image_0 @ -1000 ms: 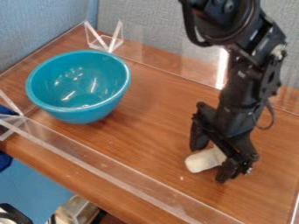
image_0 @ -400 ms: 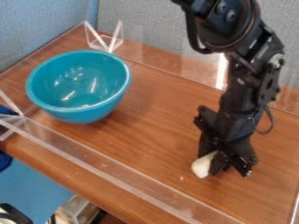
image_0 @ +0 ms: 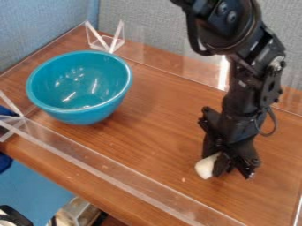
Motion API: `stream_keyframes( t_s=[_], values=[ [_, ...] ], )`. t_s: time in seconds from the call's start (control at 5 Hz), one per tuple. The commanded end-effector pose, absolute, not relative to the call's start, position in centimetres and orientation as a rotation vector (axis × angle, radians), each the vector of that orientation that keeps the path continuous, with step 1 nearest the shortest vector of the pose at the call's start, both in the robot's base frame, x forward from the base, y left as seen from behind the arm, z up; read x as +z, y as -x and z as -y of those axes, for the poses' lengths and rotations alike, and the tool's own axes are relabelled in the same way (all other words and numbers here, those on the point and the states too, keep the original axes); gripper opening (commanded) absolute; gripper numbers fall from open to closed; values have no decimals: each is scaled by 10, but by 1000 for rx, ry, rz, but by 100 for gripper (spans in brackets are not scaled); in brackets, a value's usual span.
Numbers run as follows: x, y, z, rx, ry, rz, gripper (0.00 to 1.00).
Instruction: Put the mushroom in the blue bowl
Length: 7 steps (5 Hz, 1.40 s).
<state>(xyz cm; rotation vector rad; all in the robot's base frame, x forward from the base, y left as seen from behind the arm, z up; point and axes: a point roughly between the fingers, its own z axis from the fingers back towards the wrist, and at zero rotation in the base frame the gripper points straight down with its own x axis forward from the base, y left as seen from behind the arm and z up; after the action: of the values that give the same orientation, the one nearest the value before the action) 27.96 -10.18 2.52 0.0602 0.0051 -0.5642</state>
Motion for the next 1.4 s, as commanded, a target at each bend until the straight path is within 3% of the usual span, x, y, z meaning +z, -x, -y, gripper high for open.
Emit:
stream_keyframes(
  t_s=[0.0, 0.6, 1.2],
  values=[
    [30, -288, 99, -580, -51, 43, 0],
    [28, -291, 99, -633, -31, 70, 0],
    [56, -290, 91, -593, -26, 89, 0]
  ],
)
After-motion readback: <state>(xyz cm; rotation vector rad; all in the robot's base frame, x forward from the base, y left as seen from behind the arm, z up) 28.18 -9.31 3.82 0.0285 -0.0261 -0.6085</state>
